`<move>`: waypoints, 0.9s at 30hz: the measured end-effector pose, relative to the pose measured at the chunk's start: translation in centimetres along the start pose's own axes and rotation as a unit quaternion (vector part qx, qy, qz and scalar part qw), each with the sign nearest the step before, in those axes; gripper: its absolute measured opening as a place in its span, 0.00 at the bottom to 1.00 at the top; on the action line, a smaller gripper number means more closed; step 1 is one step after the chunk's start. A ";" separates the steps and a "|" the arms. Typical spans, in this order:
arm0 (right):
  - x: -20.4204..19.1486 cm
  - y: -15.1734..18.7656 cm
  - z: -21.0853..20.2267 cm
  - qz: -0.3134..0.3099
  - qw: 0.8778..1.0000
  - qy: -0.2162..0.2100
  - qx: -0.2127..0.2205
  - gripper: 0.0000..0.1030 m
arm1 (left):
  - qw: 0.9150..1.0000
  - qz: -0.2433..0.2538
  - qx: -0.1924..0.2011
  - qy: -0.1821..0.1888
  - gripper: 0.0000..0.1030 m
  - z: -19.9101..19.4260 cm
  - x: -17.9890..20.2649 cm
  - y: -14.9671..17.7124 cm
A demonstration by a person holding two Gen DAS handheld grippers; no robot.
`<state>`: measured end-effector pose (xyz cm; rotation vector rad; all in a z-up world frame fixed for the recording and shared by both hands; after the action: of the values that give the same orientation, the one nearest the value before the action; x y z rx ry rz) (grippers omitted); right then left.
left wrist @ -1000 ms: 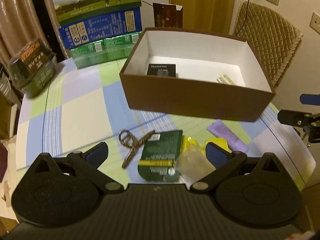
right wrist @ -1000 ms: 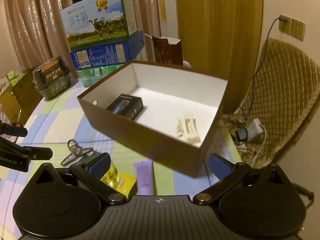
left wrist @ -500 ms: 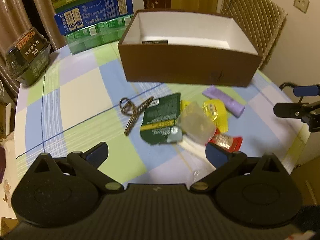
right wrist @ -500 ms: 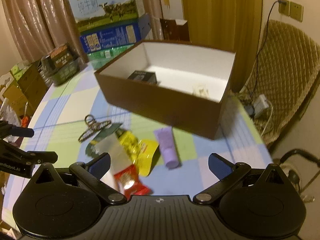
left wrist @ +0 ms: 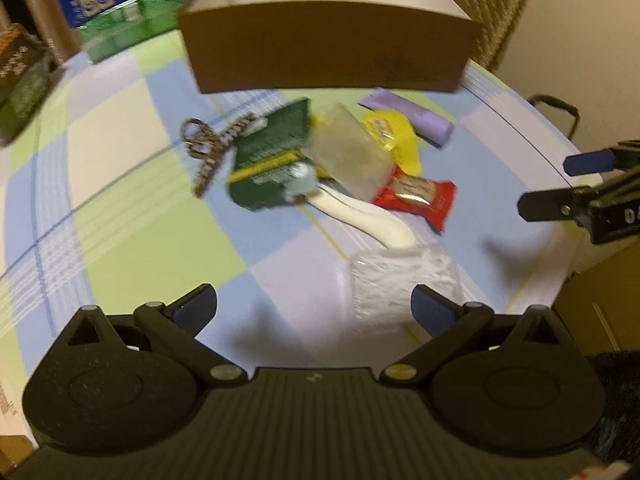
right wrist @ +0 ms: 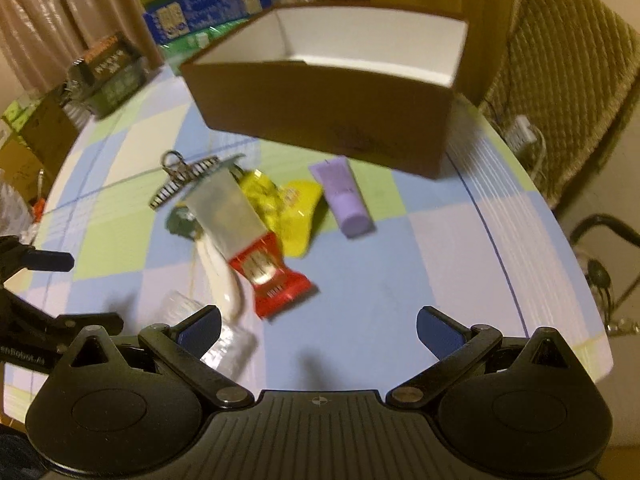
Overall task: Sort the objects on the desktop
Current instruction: 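Grasp the clear floss pick box with the left tool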
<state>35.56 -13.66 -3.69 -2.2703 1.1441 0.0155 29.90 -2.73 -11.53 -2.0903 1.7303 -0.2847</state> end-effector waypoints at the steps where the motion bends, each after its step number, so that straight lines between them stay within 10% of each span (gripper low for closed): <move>1: 0.4 0.3 0.0 0.005 1.000 0.005 -0.004 0.98 | 1.000 0.004 -0.002 0.006 0.99 0.3 0.5 0.1; 27: 7.7 2.1 0.4 0.078 0.996 0.029 -0.023 0.98 | 0.996 0.048 -0.058 0.039 0.82 6.9 7.1 -1.2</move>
<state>38.94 -20.04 -7.09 -2.2284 1.3626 0.0372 35.28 -8.17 -17.91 -2.0949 1.9294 -0.2464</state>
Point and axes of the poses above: each gripper's, at about its wrist camera, not at the fingertips, and z roughly the way its jaws point, x to its right, y to its underside, the point moved 5 cm from there along z, roughly the way its jaws point, and after that the axes turned 7 degrees about -y, right-handed, at the moved point
